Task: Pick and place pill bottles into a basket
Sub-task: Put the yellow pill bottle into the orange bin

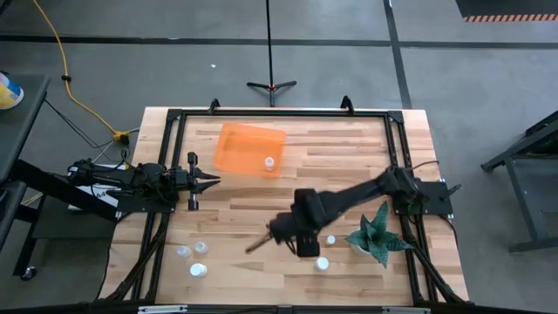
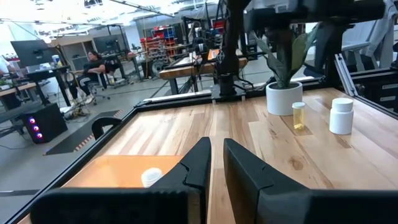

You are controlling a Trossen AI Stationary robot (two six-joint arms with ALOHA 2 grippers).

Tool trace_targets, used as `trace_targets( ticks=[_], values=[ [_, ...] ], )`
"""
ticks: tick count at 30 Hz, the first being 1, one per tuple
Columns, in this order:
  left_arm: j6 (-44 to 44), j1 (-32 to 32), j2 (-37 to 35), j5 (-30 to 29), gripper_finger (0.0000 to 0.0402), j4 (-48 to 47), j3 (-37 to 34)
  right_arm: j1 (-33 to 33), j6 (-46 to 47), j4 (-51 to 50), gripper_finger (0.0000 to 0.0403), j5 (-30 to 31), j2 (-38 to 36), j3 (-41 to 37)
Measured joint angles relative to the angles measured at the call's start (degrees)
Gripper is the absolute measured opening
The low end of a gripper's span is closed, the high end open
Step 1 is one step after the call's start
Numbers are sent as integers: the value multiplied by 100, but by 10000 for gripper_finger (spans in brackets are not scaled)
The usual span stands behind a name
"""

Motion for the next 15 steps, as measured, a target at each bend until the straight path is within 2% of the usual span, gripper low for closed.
trace_targets(
  ticks=[3, 8, 15],
  values=[
    [-1, -1, -2, 0, 79, 0, 0, 242, 491, 0, 216, 289, 0, 0],
    [-1, -1, -1, 0, 79, 0, 0, 490, 1279, 0, 220, 252, 0, 0],
    [-1, -1, -2, 0, 79, 0, 0, 633, 1479, 13, 253, -21, 50, -150]
  ],
)
